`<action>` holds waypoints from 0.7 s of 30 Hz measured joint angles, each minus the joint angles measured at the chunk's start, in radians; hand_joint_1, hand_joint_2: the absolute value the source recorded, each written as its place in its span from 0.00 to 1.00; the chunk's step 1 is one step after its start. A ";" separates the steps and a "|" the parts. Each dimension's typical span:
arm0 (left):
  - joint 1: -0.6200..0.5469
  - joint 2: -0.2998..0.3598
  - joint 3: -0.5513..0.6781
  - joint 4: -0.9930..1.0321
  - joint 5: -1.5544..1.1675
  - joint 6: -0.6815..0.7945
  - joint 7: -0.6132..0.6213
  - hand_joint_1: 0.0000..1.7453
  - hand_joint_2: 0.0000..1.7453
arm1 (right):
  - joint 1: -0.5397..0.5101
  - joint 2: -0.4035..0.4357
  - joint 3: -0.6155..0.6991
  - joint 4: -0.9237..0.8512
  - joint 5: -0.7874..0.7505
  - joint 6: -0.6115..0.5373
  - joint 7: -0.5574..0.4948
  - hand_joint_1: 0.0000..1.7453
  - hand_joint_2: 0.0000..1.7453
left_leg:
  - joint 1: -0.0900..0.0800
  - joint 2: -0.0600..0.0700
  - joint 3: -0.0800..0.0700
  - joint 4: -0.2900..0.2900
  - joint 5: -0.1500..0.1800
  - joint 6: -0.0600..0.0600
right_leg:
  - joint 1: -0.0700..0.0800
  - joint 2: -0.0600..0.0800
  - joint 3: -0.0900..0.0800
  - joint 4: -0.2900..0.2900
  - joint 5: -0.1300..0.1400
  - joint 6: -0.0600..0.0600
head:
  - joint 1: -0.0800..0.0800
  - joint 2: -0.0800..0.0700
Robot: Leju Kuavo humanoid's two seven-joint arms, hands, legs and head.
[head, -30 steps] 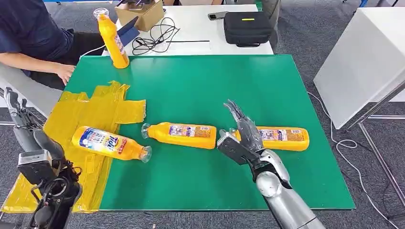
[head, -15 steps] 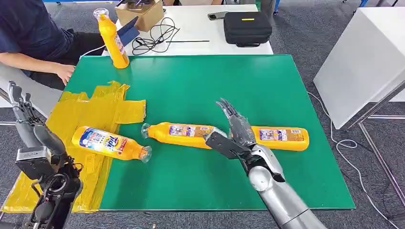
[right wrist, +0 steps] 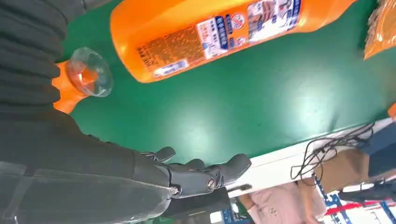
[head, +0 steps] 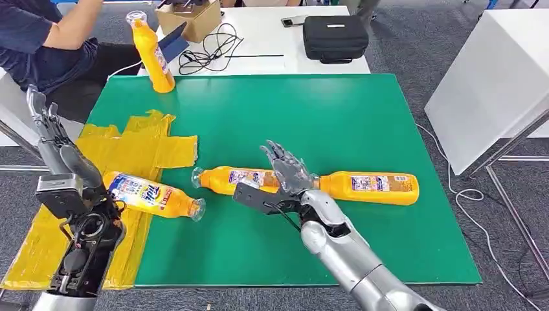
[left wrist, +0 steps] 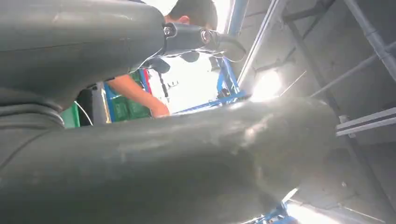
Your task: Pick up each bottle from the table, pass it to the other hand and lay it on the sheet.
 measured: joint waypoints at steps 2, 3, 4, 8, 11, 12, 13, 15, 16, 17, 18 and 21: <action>-0.008 -0.002 -0.007 0.006 0.011 -0.002 0.000 0.00 0.00 | -0.014 0.009 0.008 0.024 0.007 0.018 0.003 0.00 1.00 | 0.000 0.000 0.000 0.000 0.000 0.000 | 0.000 0.000 0.000 0.000 0.000 0.000 | 0.000 0.000; -0.017 -0.003 -0.010 0.011 0.016 -0.005 0.000 0.00 0.00 | -0.025 0.017 0.015 0.042 0.011 0.029 0.006 0.00 1.00 | 0.000 0.000 0.000 0.000 0.000 0.000 | 0.000 0.000 0.000 0.000 0.000 0.000 | 0.000 0.000; -0.030 -0.006 -0.015 0.020 0.019 -0.009 0.000 0.00 0.00 | -0.036 0.027 0.022 0.063 0.016 0.040 0.011 0.00 1.00 | 0.000 0.000 0.000 0.000 0.000 0.000 | 0.000 0.000 -0.001 0.000 0.000 0.000 | 0.000 0.000; -0.090 -0.022 -0.033 0.066 0.027 -0.018 0.000 0.00 0.00 | -0.081 0.078 0.051 0.171 0.032 0.064 0.033 0.00 1.00 | 0.000 0.000 0.000 0.000 0.000 0.000 | 0.000 0.000 0.000 0.000 0.000 0.000 | 0.000 0.000; -0.132 -0.036 -0.048 0.104 0.029 -0.021 0.000 0.00 0.00 | -0.107 0.109 0.071 0.246 0.042 0.064 0.050 0.00 1.00 | 0.000 0.000 0.000 0.000 0.001 0.000 | 0.000 0.000 0.000 0.000 0.000 0.000 | -0.001 0.000; -0.144 -0.040 -0.051 0.114 0.029 -0.021 0.000 0.00 0.00 | -0.115 0.118 0.078 0.274 0.050 0.063 0.060 0.00 1.00 | 0.000 0.000 0.000 0.000 0.001 0.000 | 0.000 0.000 0.000 0.000 0.000 0.000 | 0.000 0.000; -0.153 -0.045 -0.053 0.122 0.030 -0.021 0.000 0.00 0.00 | -0.122 0.124 0.084 0.293 0.062 0.060 0.075 0.00 1.00 | 0.000 0.000 0.000 0.000 0.001 0.000 | 0.000 0.000 0.000 0.000 0.000 0.000 | 0.000 0.000; -0.167 -0.051 -0.058 0.133 0.030 -0.021 0.001 0.00 0.00 | -0.135 0.132 0.098 0.329 0.086 0.053 0.100 0.00 1.00 | 0.000 0.000 0.000 0.000 0.001 0.000 | 0.000 0.000 0.000 0.000 0.000 0.000 | 0.000 0.000; -0.173 -0.055 -0.059 0.140 0.030 -0.021 0.001 0.00 0.00 | -0.140 0.134 0.102 0.347 0.094 0.051 0.110 0.00 1.00 | 0.000 0.000 0.000 0.000 0.000 0.000 | 0.000 0.000 0.000 0.000 0.000 0.000 | 0.000 0.000; -0.176 -0.057 -0.061 0.144 0.030 -0.021 0.002 0.00 0.00 | -0.144 0.136 0.105 0.362 0.100 0.050 0.117 0.00 1.00 | 0.000 0.000 0.000 0.000 0.000 0.000 | 0.000 0.000 0.000 0.000 0.000 0.000 | 0.000 0.000; -0.179 -0.060 -0.063 0.148 0.030 -0.022 0.002 0.00 0.00 | -0.147 0.136 0.106 0.375 0.104 0.050 0.123 0.00 1.00 | 0.000 0.000 0.000 0.000 0.000 0.000 | 0.000 0.000 -0.001 0.000 0.000 0.000 | -0.001 0.000; -0.189 -0.070 -0.066 0.163 0.030 -0.030 0.003 0.00 0.00 | -0.155 0.136 0.106 0.418 0.120 0.044 0.137 0.00 1.00 | 0.000 0.000 0.000 0.000 0.000 0.000 | 0.000 0.000 -0.001 0.000 0.000 0.000 | 0.000 0.000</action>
